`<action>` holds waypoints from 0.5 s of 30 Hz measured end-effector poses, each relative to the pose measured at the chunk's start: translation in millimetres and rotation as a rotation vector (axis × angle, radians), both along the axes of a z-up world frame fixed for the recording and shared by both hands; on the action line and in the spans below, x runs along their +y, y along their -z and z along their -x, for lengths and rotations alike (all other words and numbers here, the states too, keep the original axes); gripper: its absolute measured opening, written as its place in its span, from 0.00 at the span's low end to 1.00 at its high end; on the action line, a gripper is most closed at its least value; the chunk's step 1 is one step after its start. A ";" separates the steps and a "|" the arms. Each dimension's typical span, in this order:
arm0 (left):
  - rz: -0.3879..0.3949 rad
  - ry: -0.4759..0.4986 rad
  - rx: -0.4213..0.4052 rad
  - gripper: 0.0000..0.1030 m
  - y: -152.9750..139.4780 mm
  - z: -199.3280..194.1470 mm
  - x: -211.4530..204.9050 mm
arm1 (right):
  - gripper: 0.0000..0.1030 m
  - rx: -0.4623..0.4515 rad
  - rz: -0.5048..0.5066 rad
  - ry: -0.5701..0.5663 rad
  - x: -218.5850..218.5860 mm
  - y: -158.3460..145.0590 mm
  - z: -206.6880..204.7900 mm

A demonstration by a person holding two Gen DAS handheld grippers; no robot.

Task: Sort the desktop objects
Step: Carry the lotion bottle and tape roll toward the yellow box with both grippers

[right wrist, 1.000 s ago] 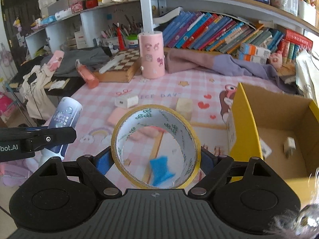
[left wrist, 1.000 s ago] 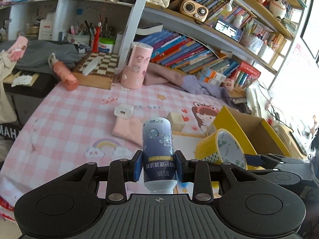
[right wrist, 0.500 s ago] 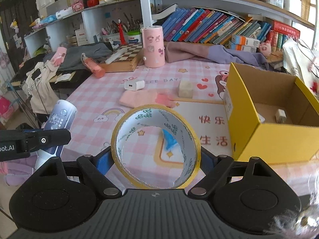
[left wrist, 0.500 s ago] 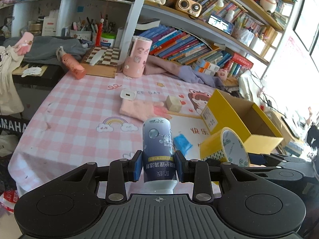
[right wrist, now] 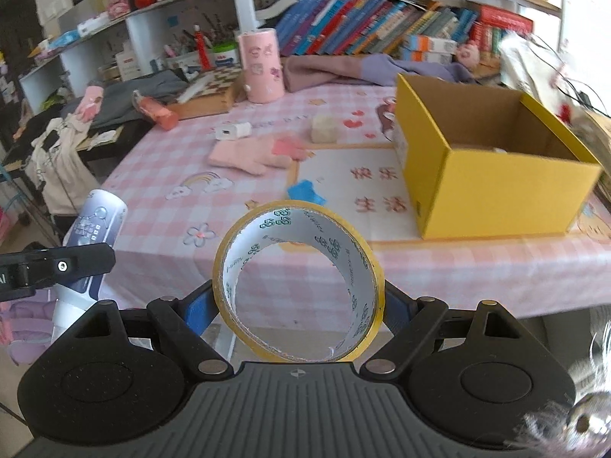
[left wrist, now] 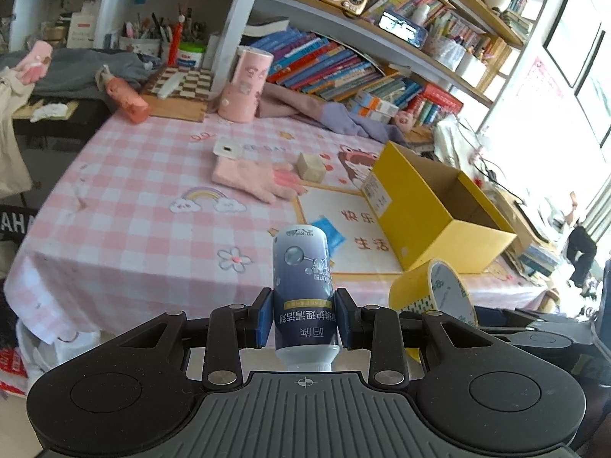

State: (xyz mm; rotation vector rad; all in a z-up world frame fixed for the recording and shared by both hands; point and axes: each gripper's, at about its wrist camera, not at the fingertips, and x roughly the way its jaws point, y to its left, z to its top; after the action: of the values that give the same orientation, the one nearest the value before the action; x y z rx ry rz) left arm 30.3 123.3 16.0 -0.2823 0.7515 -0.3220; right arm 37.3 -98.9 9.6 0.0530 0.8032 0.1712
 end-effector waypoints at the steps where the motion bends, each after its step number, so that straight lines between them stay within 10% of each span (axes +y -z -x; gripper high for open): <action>1: 0.005 0.010 0.002 0.31 0.4 0.1 -1.6 | 0.82 0.007 -0.005 0.014 -2.9 0.7 2.7; 15: 0.001 0.179 0.003 0.31 3.6 -8.9 -43.2 | 0.82 0.027 0.010 0.116 -29.4 2.3 24.7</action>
State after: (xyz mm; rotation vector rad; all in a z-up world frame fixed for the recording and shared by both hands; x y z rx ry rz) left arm 39.2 80.1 12.4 -0.2169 0.7815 -0.4914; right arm 12.7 -128.3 7.3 0.0926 0.8252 0.0568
